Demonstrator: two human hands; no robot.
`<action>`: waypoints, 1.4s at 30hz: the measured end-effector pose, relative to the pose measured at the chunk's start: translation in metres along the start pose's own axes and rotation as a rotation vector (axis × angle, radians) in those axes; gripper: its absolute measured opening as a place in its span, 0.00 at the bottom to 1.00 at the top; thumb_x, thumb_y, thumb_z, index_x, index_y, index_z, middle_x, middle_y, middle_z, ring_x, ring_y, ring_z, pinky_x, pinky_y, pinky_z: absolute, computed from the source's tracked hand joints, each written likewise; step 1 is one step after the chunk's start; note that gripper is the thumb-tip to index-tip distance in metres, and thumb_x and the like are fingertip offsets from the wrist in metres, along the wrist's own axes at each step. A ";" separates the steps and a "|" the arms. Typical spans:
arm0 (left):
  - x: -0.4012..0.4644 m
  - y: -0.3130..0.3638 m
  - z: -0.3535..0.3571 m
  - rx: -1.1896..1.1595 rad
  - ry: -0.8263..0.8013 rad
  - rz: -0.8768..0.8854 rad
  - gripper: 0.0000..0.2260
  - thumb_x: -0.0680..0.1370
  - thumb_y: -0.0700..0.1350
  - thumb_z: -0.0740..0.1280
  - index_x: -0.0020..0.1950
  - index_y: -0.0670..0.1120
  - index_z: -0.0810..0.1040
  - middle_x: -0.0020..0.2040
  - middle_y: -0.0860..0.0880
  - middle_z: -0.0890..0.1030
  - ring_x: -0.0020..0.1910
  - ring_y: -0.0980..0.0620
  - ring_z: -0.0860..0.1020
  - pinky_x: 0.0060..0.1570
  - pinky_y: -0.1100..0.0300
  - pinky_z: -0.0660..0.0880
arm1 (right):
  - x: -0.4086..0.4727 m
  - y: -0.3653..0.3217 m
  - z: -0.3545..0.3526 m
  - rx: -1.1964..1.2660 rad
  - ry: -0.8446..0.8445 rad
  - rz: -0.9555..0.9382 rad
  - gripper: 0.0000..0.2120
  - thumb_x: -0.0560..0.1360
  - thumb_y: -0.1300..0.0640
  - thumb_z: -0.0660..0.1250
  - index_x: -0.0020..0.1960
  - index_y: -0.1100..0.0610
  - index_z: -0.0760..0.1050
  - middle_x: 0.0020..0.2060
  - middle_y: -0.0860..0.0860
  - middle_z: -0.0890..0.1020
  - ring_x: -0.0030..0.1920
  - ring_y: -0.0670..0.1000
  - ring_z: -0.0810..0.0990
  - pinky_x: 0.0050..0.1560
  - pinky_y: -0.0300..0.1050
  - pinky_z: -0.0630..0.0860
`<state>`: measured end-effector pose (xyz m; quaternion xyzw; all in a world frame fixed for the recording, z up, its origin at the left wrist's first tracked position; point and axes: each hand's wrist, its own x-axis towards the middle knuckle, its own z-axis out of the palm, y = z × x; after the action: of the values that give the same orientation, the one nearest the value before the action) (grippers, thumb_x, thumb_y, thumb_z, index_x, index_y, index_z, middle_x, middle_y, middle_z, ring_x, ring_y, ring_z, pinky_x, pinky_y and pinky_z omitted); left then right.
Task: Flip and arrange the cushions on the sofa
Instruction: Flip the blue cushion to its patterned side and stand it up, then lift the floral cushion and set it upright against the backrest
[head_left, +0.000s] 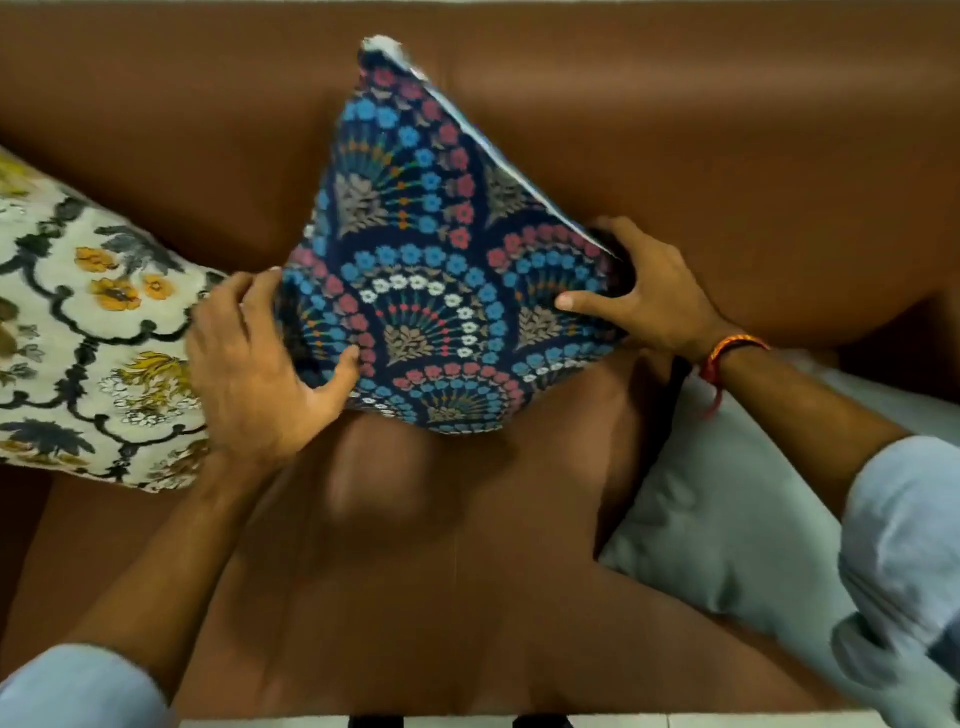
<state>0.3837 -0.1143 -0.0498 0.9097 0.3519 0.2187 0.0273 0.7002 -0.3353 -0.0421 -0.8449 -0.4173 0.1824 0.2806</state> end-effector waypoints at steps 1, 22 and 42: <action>-0.007 0.014 -0.001 -0.026 0.076 0.035 0.37 0.75 0.63 0.70 0.73 0.38 0.69 0.67 0.33 0.73 0.66 0.34 0.71 0.64 0.39 0.70 | -0.011 0.007 -0.003 -0.008 0.022 0.006 0.54 0.62 0.17 0.66 0.78 0.49 0.67 0.74 0.51 0.77 0.72 0.55 0.77 0.73 0.63 0.74; -0.244 0.408 0.148 -0.079 -0.517 0.673 0.48 0.70 0.56 0.81 0.84 0.54 0.60 0.80 0.36 0.68 0.79 0.31 0.66 0.67 0.22 0.68 | -0.416 0.294 -0.090 -0.502 -0.075 0.159 0.44 0.79 0.55 0.68 0.87 0.45 0.45 0.87 0.52 0.53 0.86 0.61 0.53 0.82 0.69 0.59; -0.006 0.372 0.057 -0.651 -0.360 0.105 0.40 0.68 0.59 0.81 0.78 0.55 0.71 0.63 0.50 0.85 0.59 0.50 0.84 0.61 0.47 0.83 | -0.178 0.253 -0.223 -0.116 0.228 0.116 0.13 0.74 0.56 0.79 0.55 0.58 0.81 0.49 0.49 0.84 0.52 0.56 0.83 0.52 0.41 0.71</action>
<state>0.6376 -0.3910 -0.0281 0.8940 0.2063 0.1567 0.3655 0.8695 -0.6758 -0.0144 -0.8976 -0.3429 0.0769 0.2660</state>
